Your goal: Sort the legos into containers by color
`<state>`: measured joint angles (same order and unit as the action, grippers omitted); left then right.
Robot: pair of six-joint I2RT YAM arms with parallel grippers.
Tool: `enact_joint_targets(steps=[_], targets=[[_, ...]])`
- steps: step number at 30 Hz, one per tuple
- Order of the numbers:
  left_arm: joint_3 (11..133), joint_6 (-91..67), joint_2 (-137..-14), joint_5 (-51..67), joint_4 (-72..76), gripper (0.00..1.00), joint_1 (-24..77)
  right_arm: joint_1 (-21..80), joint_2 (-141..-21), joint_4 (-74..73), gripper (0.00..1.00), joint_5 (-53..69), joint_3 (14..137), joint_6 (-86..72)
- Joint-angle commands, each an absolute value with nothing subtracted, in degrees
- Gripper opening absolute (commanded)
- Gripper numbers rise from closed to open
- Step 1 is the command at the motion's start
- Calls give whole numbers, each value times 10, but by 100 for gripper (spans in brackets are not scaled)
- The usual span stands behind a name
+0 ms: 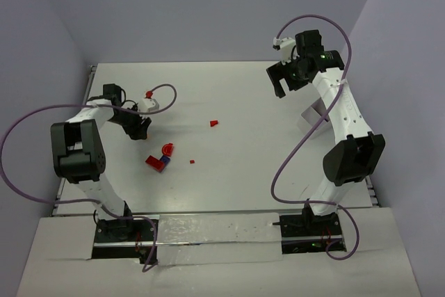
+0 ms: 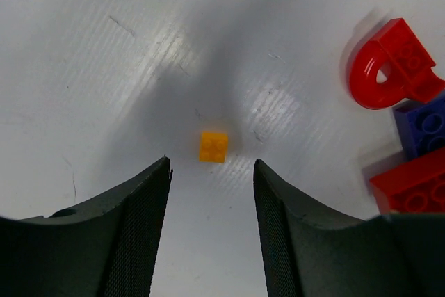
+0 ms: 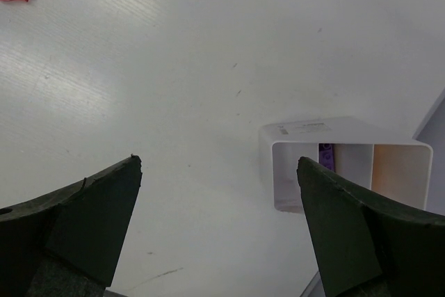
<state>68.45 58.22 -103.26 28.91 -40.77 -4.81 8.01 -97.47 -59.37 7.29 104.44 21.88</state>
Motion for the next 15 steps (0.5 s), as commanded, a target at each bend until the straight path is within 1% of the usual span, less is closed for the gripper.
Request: enact_joint_targets(steps=[1,5,9,11,15], targets=[[718,646,-1065,335,-431,57,-53,80,-955,-594,100,74,1038,211],[733,647,-1093,332,-433,54,-54,81,-958,-596,100,72,1039,212],[726,652,-1102,334,-441,46,-53,81,-962,-597,100,68,1042,214],[715,658,-1094,335,-434,39,-53,80,-963,-596,100,70,1043,213],[699,671,-1089,328,-433,22,-53,81,-973,-600,100,77,1054,208]])
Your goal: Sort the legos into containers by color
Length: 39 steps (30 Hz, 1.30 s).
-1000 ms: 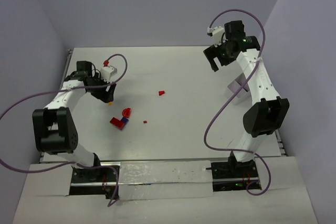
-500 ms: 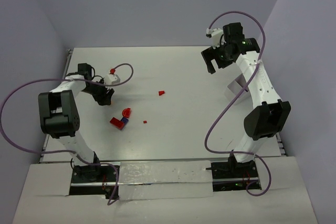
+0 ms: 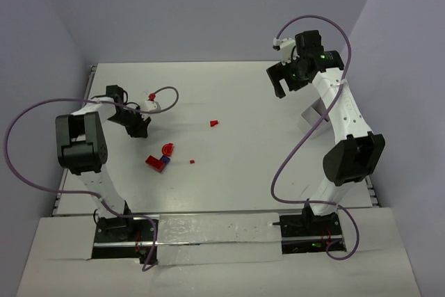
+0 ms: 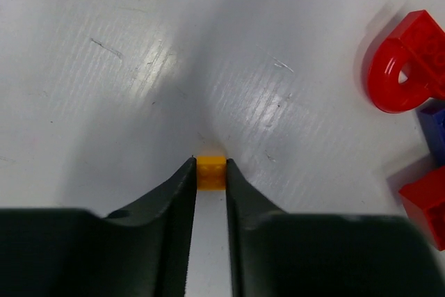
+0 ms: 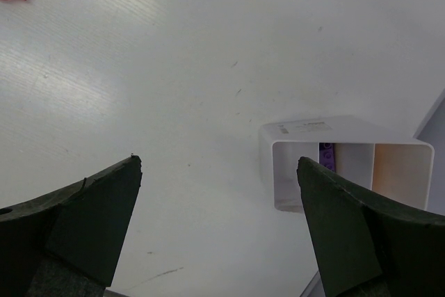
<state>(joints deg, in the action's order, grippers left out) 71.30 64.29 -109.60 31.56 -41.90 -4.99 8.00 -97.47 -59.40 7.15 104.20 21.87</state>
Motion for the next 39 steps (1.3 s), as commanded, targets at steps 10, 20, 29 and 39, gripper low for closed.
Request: enact_joint_targets(steps=[10,20,29,39], targets=[[743,622,-1027,403,-462,0,-53,82,-963,-586,100,223,1049,125],[669,137,-837,664,-255,0,-14,183,-823,-347,100,328,864,11],[558,-365,-736,596,23,0,59,328,-821,-327,99,259,895,143],[475,-659,-742,619,157,0,61,399,-873,-333,91,262,962,113]])
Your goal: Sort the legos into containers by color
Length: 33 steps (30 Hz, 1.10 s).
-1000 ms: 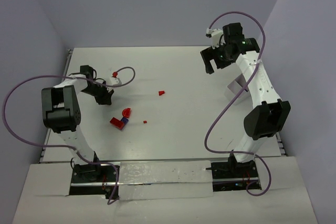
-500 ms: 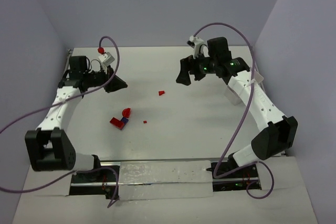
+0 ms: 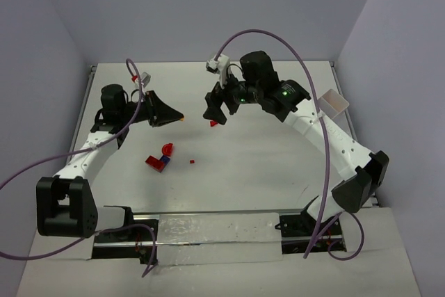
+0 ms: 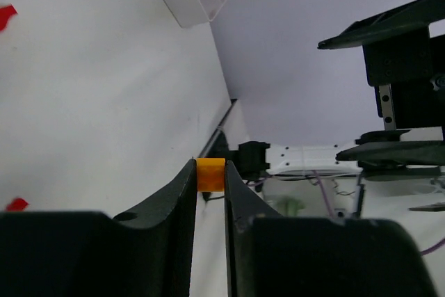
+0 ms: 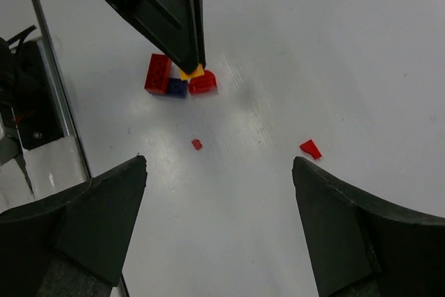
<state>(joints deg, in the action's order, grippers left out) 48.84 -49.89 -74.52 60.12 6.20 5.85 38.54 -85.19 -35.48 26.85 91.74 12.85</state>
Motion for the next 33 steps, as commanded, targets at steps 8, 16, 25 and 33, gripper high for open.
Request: enact_joint_targets(steps=[8,16,25,33], targets=[[465,-745,-748,664,211,0,70,414,-959,-363,81,339,1047,63],[434,-844,-759,688,290,0,72,418,-983,-374,71,395,1071,55],[444,-865,-776,693,297,0,79,443,-996,-400,67,354,1073,82],[439,-854,-770,689,294,0,83,450,-1020,-406,62,331,1073,85]])
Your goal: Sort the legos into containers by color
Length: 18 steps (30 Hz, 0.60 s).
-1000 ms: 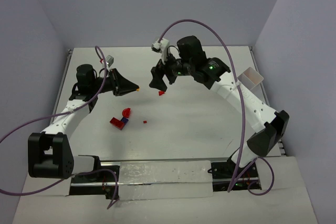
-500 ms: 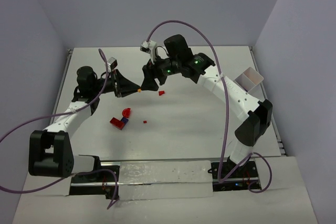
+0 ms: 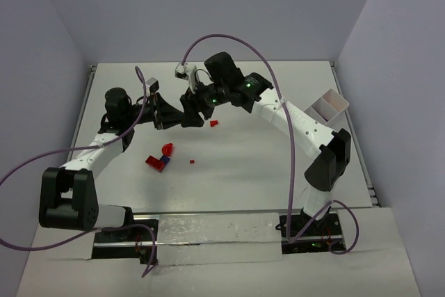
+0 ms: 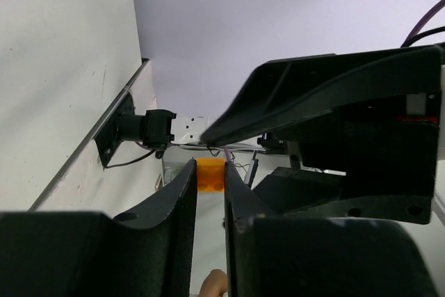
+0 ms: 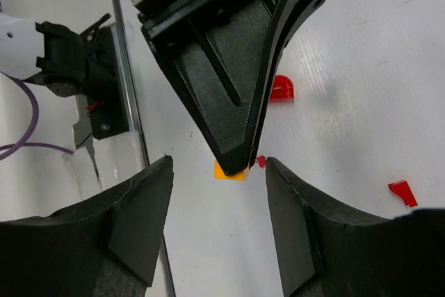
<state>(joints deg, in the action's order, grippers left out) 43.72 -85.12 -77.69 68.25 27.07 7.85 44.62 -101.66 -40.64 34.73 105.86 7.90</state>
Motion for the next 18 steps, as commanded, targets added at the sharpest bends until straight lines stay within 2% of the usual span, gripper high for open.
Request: enact_joint_targets(steps=[1,3,7,15,17,18], targets=[[437,-854,-768,689,294,0,84,450,-1021,-404,62,328,1071,86],[435,-853,-766,688,294,0,85,450,-1024,-406,60,323,1073,87],[435,-851,-764,686,294,0,85,450,-1022,-402,48,323,1071,88],[437,-848,-766,684,287,0,85,450,-1016,-396,30,316,1067,87],[439,-847,-765,682,288,4,85,449,-1015,-396,19,315,1065,89],[438,-846,-765,680,287,9,85,450,-1014,-396,6,315,1064,90]])
